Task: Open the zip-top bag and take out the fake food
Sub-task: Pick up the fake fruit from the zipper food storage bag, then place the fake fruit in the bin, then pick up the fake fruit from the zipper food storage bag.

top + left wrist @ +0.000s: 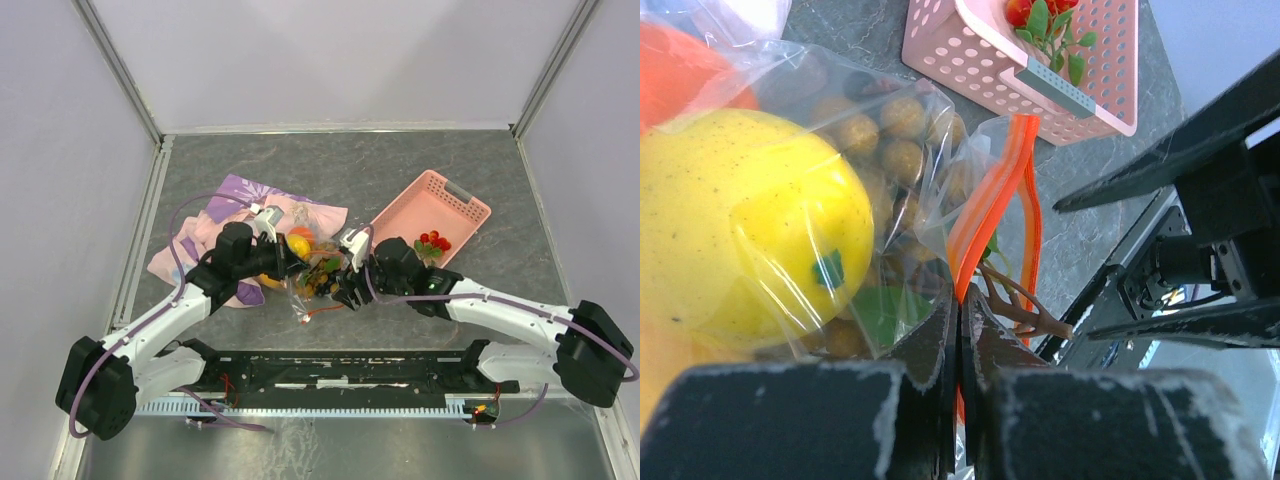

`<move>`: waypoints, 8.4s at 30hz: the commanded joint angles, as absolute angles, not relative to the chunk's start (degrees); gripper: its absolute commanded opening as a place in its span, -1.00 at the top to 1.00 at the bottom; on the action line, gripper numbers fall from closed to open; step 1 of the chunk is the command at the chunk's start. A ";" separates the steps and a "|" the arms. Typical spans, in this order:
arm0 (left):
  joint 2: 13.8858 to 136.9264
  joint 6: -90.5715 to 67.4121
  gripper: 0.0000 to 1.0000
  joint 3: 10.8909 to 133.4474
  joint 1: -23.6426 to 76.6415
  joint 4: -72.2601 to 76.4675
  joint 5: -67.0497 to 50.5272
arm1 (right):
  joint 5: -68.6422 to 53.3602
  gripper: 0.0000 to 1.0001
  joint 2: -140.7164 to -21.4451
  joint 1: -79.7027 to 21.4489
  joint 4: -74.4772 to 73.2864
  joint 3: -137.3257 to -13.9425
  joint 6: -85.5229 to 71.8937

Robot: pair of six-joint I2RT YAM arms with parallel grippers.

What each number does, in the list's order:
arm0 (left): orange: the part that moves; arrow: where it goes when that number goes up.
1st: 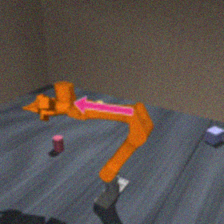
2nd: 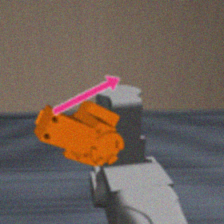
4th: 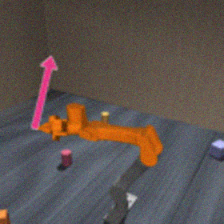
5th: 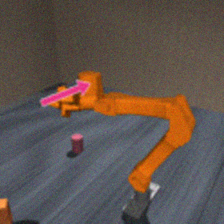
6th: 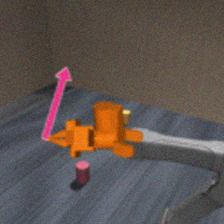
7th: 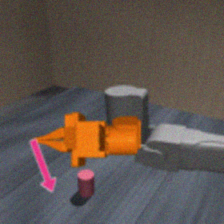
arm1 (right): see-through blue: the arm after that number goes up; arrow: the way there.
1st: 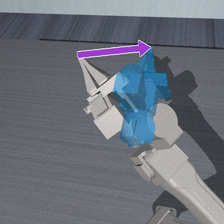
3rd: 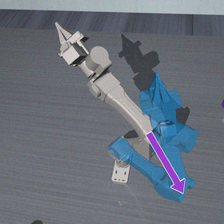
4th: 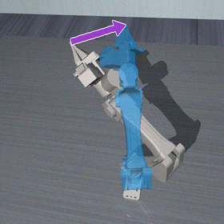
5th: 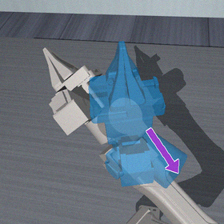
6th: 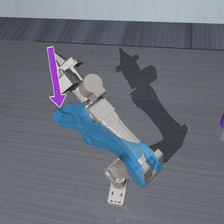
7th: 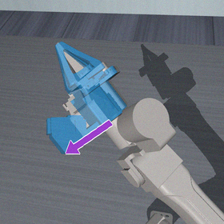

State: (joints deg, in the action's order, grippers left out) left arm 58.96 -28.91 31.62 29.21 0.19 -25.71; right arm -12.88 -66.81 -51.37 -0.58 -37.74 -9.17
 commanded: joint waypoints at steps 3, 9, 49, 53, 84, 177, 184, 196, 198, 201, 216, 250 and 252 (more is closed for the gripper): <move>58.62 -30.51 0.95 31.62 28.83 3.50 -26.72 | -1.33 -0.21 -69.81 -56.03 1.28 -40.25 -11.30; 58.71 -30.58 0.95 31.33 28.81 3.69 -26.95 | 9.50 -0.19 -72.95 -59.74 3.59 -40.07 -15.74; 58.27 -31.11 0.95 30.04 28.85 4.83 -27.49 | 23.91 0.00 -90.36 -64.48 3.06 -45.26 -26.18; 58.27 -31.11 0.95 29.86 28.80 4.83 -27.50 | 22.41 0.09 -91.11 -63.54 4.13 -44.63 -26.65; 57.72 -31.11 0.95 29.19 28.83 4.84 -27.16 | 14.78 0.44 -73.85 -62.37 8.25 -37.23 -19.00; 58.40 -31.64 0.95 29.05 28.78 5.89 -27.83 | -32.93 -0.98 -63.28 -42.73 41.29 -22.56 0.82; 58.93 -31.86 0.95 29.17 28.74 6.66 -28.21 | -33.91 -0.98 -67.59 -45.94 40.64 -25.03 10.50; 59.66 -31.79 0.95 29.41 28.74 6.85 -28.95 | -30.32 -0.80 -75.39 -50.14 38.35 -30.99 18.32; 59.89 -31.90 0.95 29.49 28.75 7.03 -29.08 | -30.02 -0.71 -76.51 -50.64 37.66 -31.95 18.94; 60.10 -31.90 0.95 29.69 28.79 7.03 -29.14 | -29.77 -0.54 -78.29 -51.31 36.71 -33.22 19.55; 59.46 -32.13 0.95 28.94 28.77 7.12 -29.36 | -27.07 0.15 -82.72 -52.29 35.95 -36.25 18.94; 55.64 -31.06 0.95 29.30 28.29 3.40 -24.02 | -35.17 0.96 -64.59 -46.20 27.63 -30.75 20.11; 55.26 -30.58 0.95 29.67 28.04 2.50 -23.49 | -36.29 0.96 -63.26 -44.22 28.00 -29.88 19.18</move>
State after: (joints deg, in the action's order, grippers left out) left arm 57.12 -30.24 28.84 28.93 2.96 -26.06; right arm -33.39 -66.89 -47.90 24.67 -30.87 21.28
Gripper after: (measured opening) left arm 0.043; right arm 0.050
